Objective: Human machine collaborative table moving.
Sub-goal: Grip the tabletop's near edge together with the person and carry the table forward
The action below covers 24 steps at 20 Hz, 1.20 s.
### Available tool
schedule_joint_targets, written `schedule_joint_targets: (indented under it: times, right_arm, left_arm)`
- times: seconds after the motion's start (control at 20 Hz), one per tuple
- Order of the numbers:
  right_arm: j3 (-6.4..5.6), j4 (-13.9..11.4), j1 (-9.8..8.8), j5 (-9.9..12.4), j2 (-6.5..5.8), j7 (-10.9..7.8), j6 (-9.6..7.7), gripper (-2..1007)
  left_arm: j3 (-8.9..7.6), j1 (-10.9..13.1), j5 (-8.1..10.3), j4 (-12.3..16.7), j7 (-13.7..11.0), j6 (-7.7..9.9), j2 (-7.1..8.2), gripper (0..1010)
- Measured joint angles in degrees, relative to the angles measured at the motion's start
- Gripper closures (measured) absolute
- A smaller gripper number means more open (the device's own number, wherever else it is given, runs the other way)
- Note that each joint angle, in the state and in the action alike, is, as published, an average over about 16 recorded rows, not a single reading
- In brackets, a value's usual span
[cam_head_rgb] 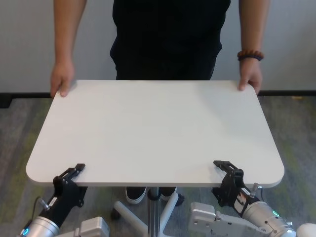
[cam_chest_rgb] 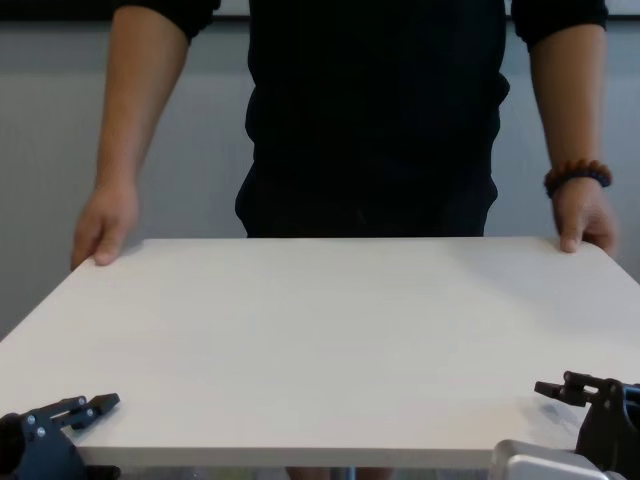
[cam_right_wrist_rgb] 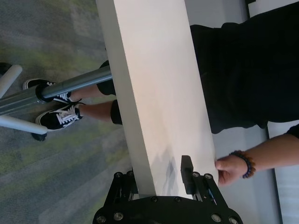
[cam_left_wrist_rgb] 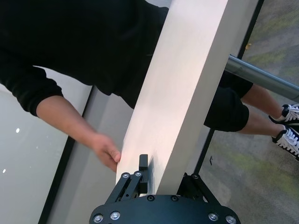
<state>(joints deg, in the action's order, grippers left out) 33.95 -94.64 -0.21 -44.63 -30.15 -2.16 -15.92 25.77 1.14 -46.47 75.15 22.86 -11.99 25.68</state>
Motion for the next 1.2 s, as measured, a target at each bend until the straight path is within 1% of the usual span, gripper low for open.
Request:
schedule_joint_targets:
  times: [0.85, 1.2]
  right_arm:
    - [0.0, 0.0, 0.0, 0.0, 0.0, -0.01, 0.01, 481]
    - [-0.05, 0.0, -0.03, -0.3, 0.06, -0.12, 0.45, 481]
  left_arm:
    - [-0.01, 0.0, 0.02, 0.0, 0.0, 0.0, 0.0, 722]
    - [-0.17, 0.1, -0.15, 0.2, -0.2, -0.02, -0.01, 722]
